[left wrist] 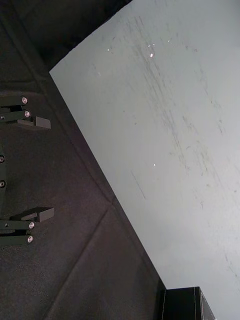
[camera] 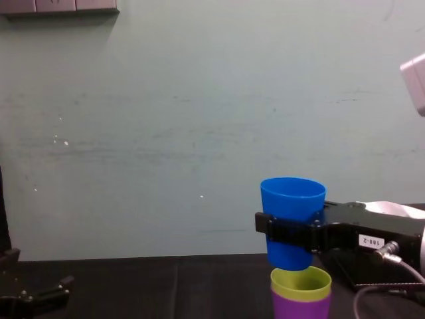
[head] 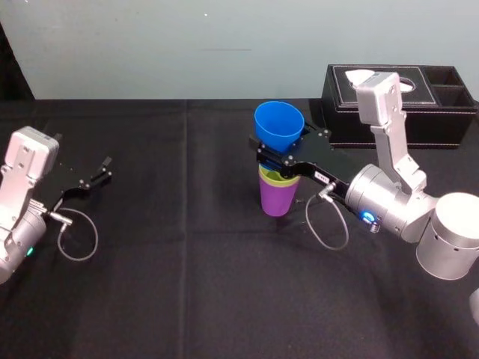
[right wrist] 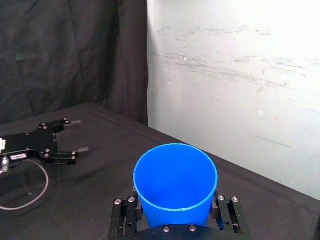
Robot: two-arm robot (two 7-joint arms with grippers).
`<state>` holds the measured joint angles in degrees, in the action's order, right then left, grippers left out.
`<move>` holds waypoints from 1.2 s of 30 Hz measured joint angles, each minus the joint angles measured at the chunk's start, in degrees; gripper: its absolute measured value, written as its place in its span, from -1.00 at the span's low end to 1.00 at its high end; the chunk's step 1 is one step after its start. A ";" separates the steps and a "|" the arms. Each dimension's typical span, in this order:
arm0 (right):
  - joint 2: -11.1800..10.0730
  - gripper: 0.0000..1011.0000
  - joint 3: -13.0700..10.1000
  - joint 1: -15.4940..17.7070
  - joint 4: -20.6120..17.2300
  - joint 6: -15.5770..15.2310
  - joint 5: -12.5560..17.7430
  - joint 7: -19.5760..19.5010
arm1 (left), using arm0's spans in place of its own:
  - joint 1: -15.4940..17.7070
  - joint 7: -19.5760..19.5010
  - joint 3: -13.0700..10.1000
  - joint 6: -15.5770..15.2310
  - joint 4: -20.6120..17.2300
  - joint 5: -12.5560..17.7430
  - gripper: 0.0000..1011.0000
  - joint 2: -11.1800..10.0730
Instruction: Stack the three plastic cups sequentially using one hand.
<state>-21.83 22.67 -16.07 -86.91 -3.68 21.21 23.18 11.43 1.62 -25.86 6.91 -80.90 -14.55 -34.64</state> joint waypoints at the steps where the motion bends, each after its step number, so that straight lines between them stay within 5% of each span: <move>1: 0.04 0.44 0.00 -0.03 0.20 0.08 -0.03 0.00 | 0.00 0.00 0.00 0.00 0.00 0.00 1.00 0.00; 36: 1.21 0.44 -0.07 -1.19 6.90 2.59 -1.29 1.98 | 0.00 0.00 0.00 0.00 0.00 0.00 1.00 0.00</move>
<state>-20.61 22.60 -17.26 -80.01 -1.09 19.92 25.15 11.43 1.62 -25.86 6.91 -80.90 -14.55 -34.65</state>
